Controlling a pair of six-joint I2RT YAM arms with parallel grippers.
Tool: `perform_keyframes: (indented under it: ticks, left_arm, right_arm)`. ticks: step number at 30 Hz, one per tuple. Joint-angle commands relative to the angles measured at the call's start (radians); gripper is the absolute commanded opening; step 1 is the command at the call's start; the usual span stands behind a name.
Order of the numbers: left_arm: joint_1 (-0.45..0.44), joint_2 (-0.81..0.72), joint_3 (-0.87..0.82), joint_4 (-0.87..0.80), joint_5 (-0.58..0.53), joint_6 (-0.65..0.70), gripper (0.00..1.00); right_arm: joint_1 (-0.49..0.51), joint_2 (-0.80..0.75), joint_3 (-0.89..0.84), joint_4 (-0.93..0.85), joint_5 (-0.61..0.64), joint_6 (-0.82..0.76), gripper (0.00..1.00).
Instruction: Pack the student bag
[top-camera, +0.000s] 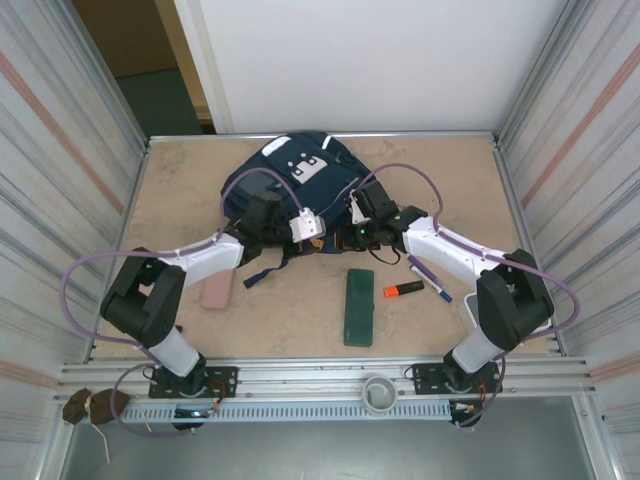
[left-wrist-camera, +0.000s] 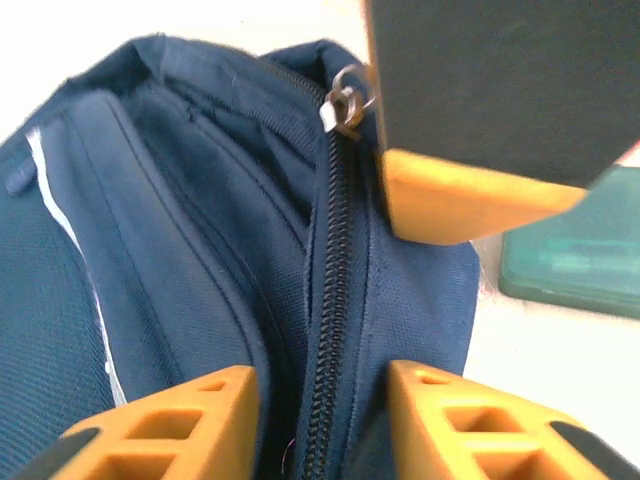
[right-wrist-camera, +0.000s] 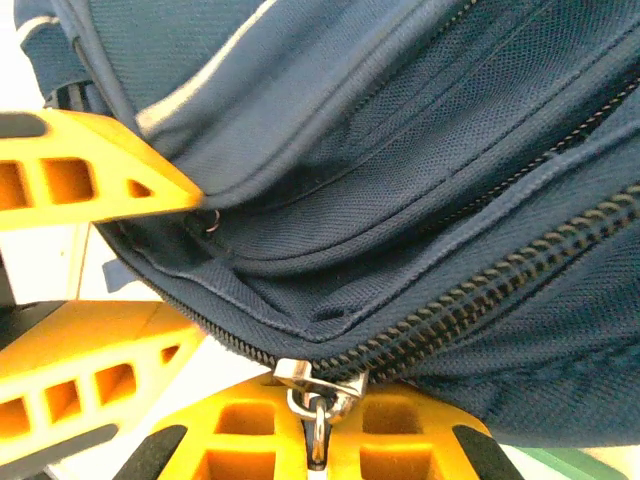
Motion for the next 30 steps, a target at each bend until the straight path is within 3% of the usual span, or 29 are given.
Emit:
perform_keyframes:
  ticks: [1,4,8,11,15,19,22,30]
  left_arm:
    - [0.013,0.007,0.03,-0.022,0.033,-0.008,0.18]
    - [0.067,-0.024,0.019,-0.023,0.082,-0.055,0.04]
    - [0.152,-0.099,-0.074,0.064,0.125,-0.101,0.02]
    - [0.215,-0.143,-0.148,0.125,0.157,-0.126,0.03]
    - [0.237,-0.165,-0.185,0.125,0.131,-0.119,0.05]
    - [0.214,-0.208,-0.193,0.112,0.129,-0.152,0.35]
    - [0.149,-0.229,-0.181,0.089,0.072,-0.137,0.5]
    - [-0.01,-0.106,-0.028,-0.024,0.022,-0.092,0.56]
  right_arm:
    - [-0.004,-0.066,0.02,0.023,-0.02,0.001,0.0]
    - [-0.043,-0.064,0.02,-0.056,0.028,-0.046,0.0]
    - [-0.135,-0.01,0.038,-0.221,0.116,-0.117,0.0]
    - [-0.185,0.006,0.016,-0.22,0.104,-0.139,0.0]
    - [-0.18,0.016,0.037,-0.185,0.036,-0.147,0.0]
    - [-0.141,0.025,0.078,-0.155,-0.05,-0.137,0.0]
    - [-0.118,0.021,0.103,-0.148,-0.069,-0.123,0.0]
    - [-0.085,-0.016,0.121,-0.102,-0.107,-0.066,0.0]
